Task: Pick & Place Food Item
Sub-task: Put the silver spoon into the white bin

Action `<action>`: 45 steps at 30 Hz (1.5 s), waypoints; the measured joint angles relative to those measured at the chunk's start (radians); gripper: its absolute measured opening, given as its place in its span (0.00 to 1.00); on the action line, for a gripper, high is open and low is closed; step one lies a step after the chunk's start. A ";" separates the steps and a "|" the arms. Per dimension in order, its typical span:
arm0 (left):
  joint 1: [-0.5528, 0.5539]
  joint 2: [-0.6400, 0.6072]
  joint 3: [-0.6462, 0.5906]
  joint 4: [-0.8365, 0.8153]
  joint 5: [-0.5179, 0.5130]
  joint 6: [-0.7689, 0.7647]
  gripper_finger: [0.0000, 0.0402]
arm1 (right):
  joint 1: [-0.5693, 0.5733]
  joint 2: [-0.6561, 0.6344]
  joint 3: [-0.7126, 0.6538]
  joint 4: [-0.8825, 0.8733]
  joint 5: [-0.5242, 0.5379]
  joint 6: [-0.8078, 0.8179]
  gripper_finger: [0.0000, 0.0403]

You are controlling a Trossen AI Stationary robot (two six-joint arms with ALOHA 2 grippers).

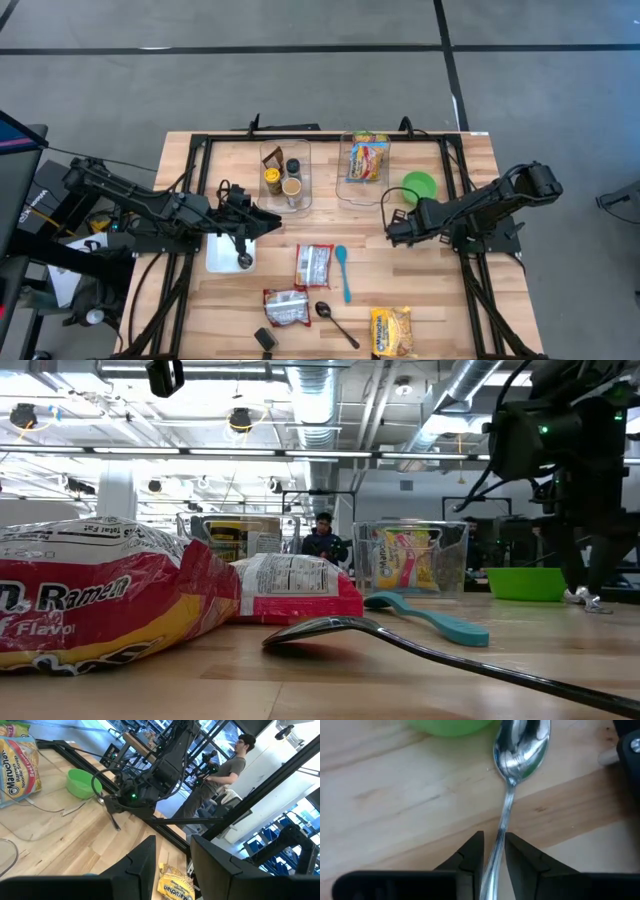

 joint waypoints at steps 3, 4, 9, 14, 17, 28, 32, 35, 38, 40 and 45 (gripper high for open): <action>0.000 0.000 0.000 0.000 0.000 0.000 0.29 | 0.000 0.000 -0.023 0.019 0.005 0.061 0.18; 0.000 0.000 0.000 0.000 0.000 0.000 0.29 | 0.000 0.000 -0.032 0.036 0.004 0.069 0.18; 0.000 0.000 0.000 0.000 0.000 0.000 0.29 | 0.000 0.000 -0.051 0.066 0.000 0.070 0.18; 0.000 0.000 0.000 0.000 0.000 0.000 0.29 | 0.000 0.000 -0.051 0.059 -0.002 0.070 0.18; 0.000 0.000 0.000 0.000 0.000 0.000 0.29 | 0.000 0.000 -0.051 0.058 -0.002 0.076 0.18; 0.000 0.000 0.000 0.000 0.000 0.000 0.29 | 0.001 0.070 -0.040 0.083 -0.005 0.097 0.18; 0.000 0.000 0.000 0.001 0.000 0.000 0.29 | -0.001 0.061 -0.024 0.054 -0.020 0.099 0.17; 0.000 0.000 0.000 0.003 0.000 0.000 0.29 | -0.001 0.055 -0.022 0.058 -0.030 0.100 0.14; 0.000 0.000 0.000 0.005 0.000 0.000 0.29 | -0.001 0.055 -0.021 0.062 -0.038 0.115 0.10; 0.000 0.000 0.000 0.005 0.000 0.000 0.29 | -0.001 0.055 -0.021 0.065 -0.039 0.122 0.06; 0.000 0.000 0.000 0.005 0.000 0.000 0.29 | -0.001 0.054 -0.020 0.065 -0.040 0.123 0.03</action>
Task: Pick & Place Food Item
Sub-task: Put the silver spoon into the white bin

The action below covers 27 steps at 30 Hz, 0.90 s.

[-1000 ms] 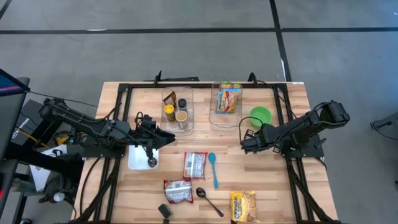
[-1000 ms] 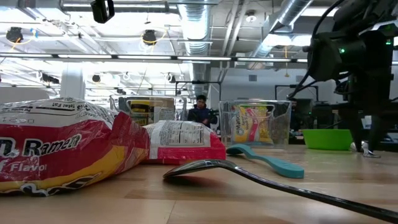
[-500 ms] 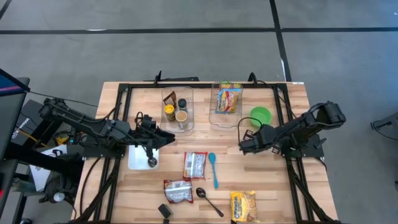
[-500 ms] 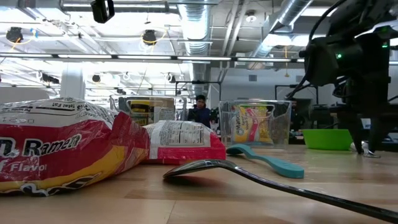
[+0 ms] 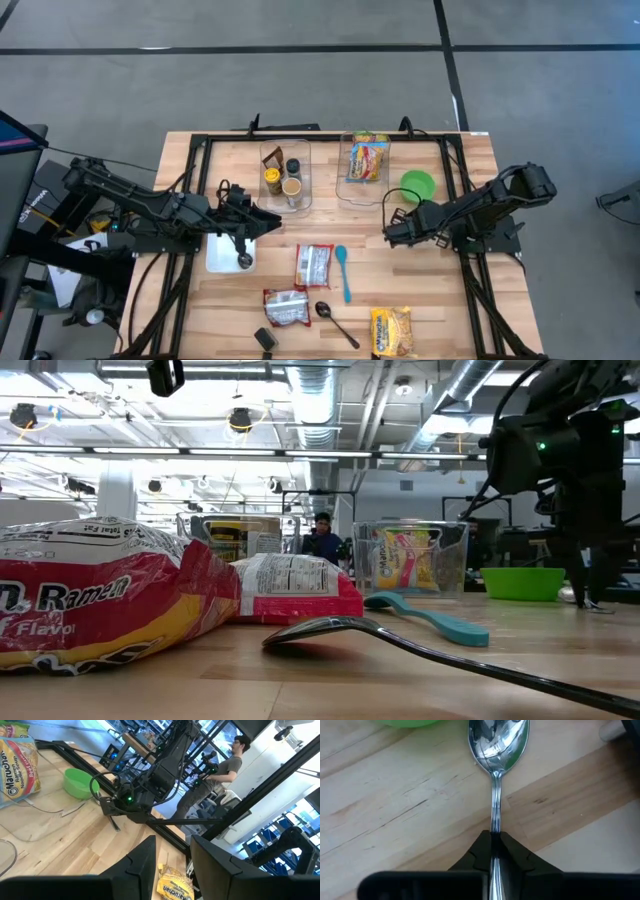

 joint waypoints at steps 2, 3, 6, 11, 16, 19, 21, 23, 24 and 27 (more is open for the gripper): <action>0.000 0.000 0.000 0.000 0.000 0.000 0.29 | 0.000 0.000 0.000 0.000 0.000 0.000 0.04; 0.000 0.000 0.000 0.000 0.000 0.000 0.29 | 0.000 0.000 0.000 0.000 0.000 0.000 0.05; 0.000 0.000 0.000 0.000 0.000 0.000 0.29 | 0.000 0.000 0.000 0.000 -0.001 0.000 0.06; 0.000 0.000 0.000 -0.001 0.000 0.000 0.29 | 0.001 0.000 0.000 0.000 0.000 -0.005 0.02; 0.000 0.000 0.000 -0.001 0.000 0.000 0.29 | 0.001 0.000 0.002 -0.001 -0.001 -0.022 0.03; 0.000 0.000 0.000 -0.001 0.000 0.000 0.29 | 0.001 0.002 0.022 -0.017 -0.019 -0.057 0.02; 0.000 0.000 0.000 -0.001 0.000 0.000 0.29 | 0.002 0.001 0.037 -0.033 -0.022 -0.081 0.01; 0.000 0.000 0.000 -0.001 0.000 0.000 0.29 | 0.006 0.001 0.050 -0.052 -0.018 -0.095 0.01; 0.000 0.000 0.000 -0.001 0.000 0.000 0.29 | 0.008 0.001 0.056 -0.056 -0.016 -0.095 0.01; 0.000 0.000 0.000 -0.001 0.000 0.000 0.29 | 0.022 0.002 0.075 -0.086 -0.012 -0.098 0.01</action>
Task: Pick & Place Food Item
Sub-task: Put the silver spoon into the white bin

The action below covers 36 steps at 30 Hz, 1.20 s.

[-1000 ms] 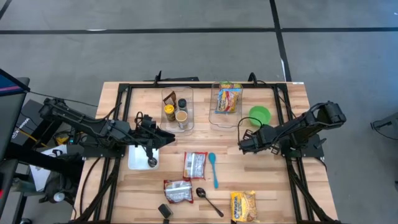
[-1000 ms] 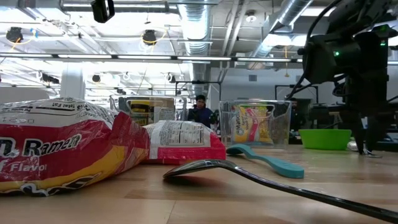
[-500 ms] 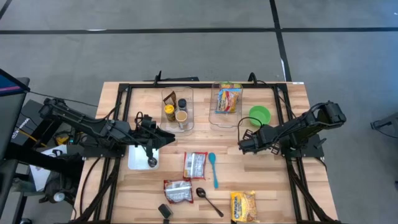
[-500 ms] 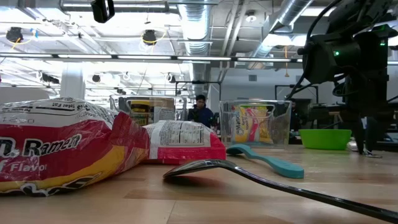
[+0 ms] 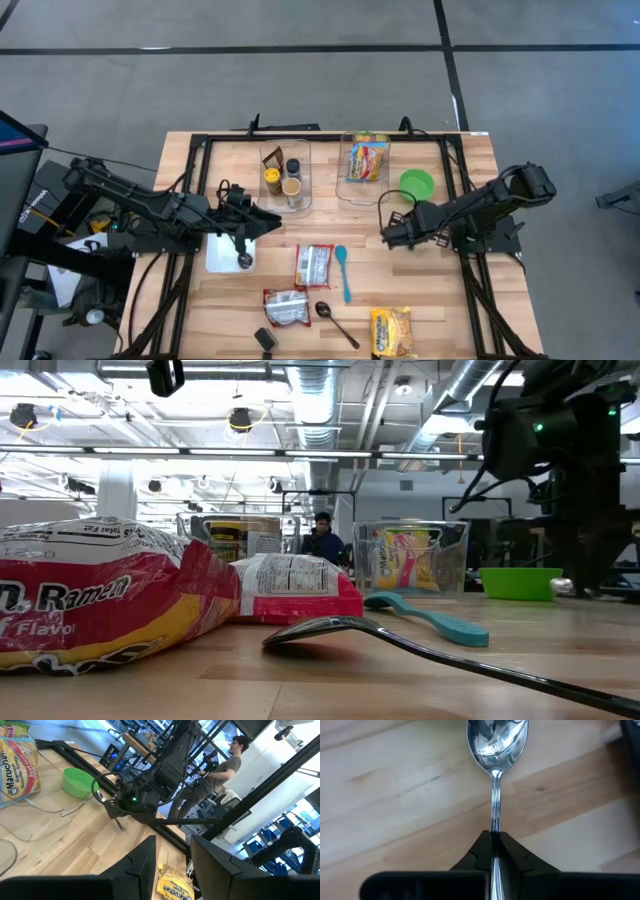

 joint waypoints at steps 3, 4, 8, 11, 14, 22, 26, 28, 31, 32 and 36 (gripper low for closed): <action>0.000 0.000 0.000 0.000 0.000 0.000 0.29 | 0.024 0.000 0.028 -0.036 0.003 0.000 0.01; 0.000 0.000 0.000 0.000 0.000 0.000 0.29 | 0.033 0.000 0.037 -0.046 0.005 0.000 0.01; 0.000 0.000 0.000 0.000 0.000 0.000 0.29 | 0.076 0.000 0.081 -0.091 0.005 0.000 0.01; 0.000 0.000 0.000 0.000 0.000 0.000 0.29 | 0.112 0.000 0.119 -0.129 0.008 0.000 0.01; 0.000 0.000 0.000 0.000 0.000 0.000 0.29 | 0.148 0.000 0.163 -0.169 0.012 -0.006 0.01; 0.000 0.000 0.000 0.000 0.000 0.000 0.29 | 0.251 0.000 0.287 -0.272 0.078 -0.021 0.01; 0.000 0.000 0.000 0.000 0.000 0.000 0.29 | 0.296 -0.001 0.343 -0.289 0.161 -0.094 0.01; 0.000 0.000 0.000 0.000 0.000 0.000 0.29 | 0.312 -0.001 0.367 -0.289 0.215 -0.142 0.01; 0.000 0.000 0.000 0.000 0.000 0.000 0.29 | 0.324 -0.001 0.397 -0.288 0.283 -0.216 0.01; 0.001 0.000 0.000 0.000 0.000 0.000 0.29 | 0.324 -0.001 0.406 -0.289 0.300 -0.239 0.01; 0.027 0.000 0.000 0.000 0.000 0.000 0.29 | 0.317 -0.001 0.440 -0.289 0.352 -0.335 0.01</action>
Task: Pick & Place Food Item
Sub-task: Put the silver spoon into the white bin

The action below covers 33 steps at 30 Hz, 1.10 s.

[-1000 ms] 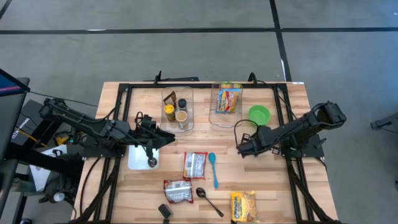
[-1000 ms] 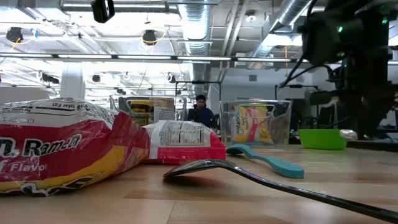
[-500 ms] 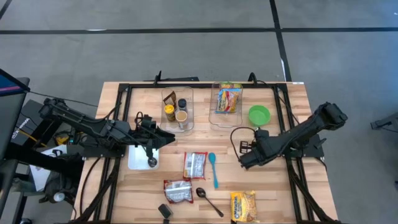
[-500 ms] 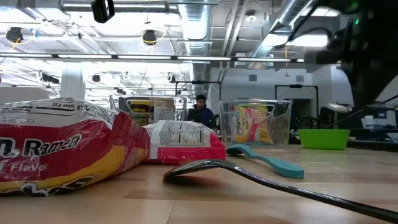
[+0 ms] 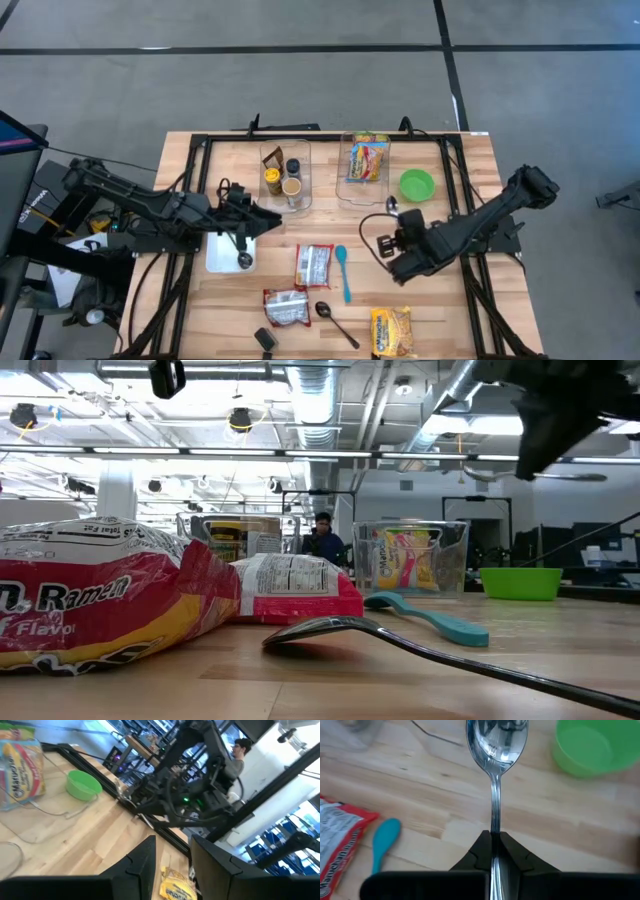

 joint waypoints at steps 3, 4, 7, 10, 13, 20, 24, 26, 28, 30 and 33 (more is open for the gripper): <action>0.031 0.000 0.000 0.000 -0.001 0.000 0.29 | -0.017 0.000 0.023 0.000 0.023 -0.074 0.01; 0.041 0.000 0.000 0.000 -0.001 0.000 0.29 | -0.024 0.000 0.032 0.000 0.029 -0.100 0.01; 0.074 0.000 0.000 0.000 -0.001 0.000 0.29 | -0.052 0.000 0.059 0.000 0.044 -0.192 0.01; 0.111 0.000 0.000 -0.001 -0.001 0.000 0.29 | -0.078 0.000 0.091 0.002 0.077 -0.294 0.01; 0.147 0.000 0.000 -0.001 -0.001 0.000 0.29 | -0.106 0.000 0.123 0.007 0.100 -0.412 0.01; 0.207 0.000 0.000 -0.001 -0.002 0.000 0.29 | -0.159 0.000 0.182 0.054 0.131 -0.719 0.01; 0.228 0.014 0.000 -0.001 -0.002 0.000 0.29 | -0.180 0.000 0.193 0.115 0.132 -0.891 0.01; 0.232 0.032 0.000 0.001 -0.002 -0.001 0.29 | -0.190 0.000 0.193 0.155 0.132 -0.969 0.01; 0.232 0.060 0.000 0.002 -0.002 -0.015 0.29 | -0.199 0.000 0.193 0.197 0.132 -1.038 0.01; 0.232 0.097 0.000 0.014 -0.001 -0.037 0.29 | -0.210 0.000 0.193 0.238 0.132 -1.090 0.01; 0.233 0.154 0.000 0.071 -0.001 -0.050 0.29 | -0.228 0.000 0.193 0.283 0.132 -1.133 0.01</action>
